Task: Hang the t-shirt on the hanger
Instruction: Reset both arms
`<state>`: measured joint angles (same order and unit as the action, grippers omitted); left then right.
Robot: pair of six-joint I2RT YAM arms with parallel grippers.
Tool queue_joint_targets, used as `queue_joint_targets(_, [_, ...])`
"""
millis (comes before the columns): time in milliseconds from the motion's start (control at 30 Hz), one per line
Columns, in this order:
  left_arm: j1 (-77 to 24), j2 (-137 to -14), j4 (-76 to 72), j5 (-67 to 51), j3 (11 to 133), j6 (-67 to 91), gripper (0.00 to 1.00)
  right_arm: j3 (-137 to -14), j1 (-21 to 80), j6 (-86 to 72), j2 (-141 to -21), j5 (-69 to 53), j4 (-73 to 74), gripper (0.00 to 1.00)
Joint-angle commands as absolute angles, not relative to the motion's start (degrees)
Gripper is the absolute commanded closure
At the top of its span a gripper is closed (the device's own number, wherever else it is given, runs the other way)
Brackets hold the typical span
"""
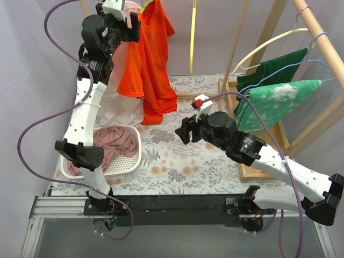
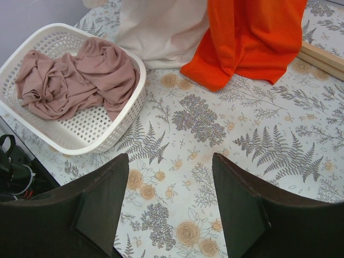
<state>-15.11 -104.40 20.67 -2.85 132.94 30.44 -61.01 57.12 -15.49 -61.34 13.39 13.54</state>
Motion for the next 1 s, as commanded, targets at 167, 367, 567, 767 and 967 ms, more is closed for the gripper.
queue_joint_targets(167, [-14.8, -85.3, 20.3, -10.2, 121.7, 43.1, 0.02, -61.4, 57.5, -15.0, -61.0, 15.5, 10.6, 0.22])
queue_joint_targets(367, [-14.9, -73.8, 23.3, -20.5, 102.5, 55.0, 0.02, -60.3, 57.5, -14.9, -59.4, 18.2, 10.6, 0.06])
queue_joint_targets(567, [-27.3, -59.2, 21.8, -17.3, 78.5, 62.0, 0.02, -55.6, 57.5, -16.6, -56.8, 21.4, 10.4, 0.02])
queue_joint_targets(767, [-46.8, -49.3, 21.0, 1.6, 54.4, 69.4, 0.02, -49.7, 57.4, -20.8, -53.7, 24.6, 10.3, 0.02])
queue_joint_targets(967, [-54.9, -47.5, 22.5, 13.4, 43.5, 74.7, 0.02, -44.5, 57.4, -26.8, -51.2, 25.6, 10.3, 0.02])
